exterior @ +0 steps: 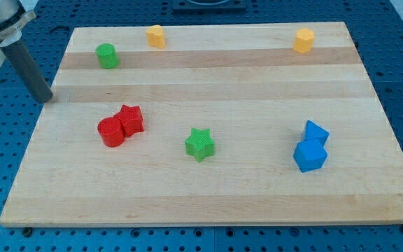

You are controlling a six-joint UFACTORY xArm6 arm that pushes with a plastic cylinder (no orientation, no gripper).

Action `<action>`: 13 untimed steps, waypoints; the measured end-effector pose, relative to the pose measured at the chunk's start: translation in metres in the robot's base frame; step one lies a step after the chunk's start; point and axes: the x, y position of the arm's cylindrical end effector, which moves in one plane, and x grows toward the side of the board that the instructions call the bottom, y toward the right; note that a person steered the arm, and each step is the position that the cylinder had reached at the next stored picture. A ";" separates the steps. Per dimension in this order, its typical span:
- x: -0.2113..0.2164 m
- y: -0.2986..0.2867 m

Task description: Move your arm closer to the green circle

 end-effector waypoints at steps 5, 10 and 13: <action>-0.058 0.000; -0.141 0.051; -0.103 0.063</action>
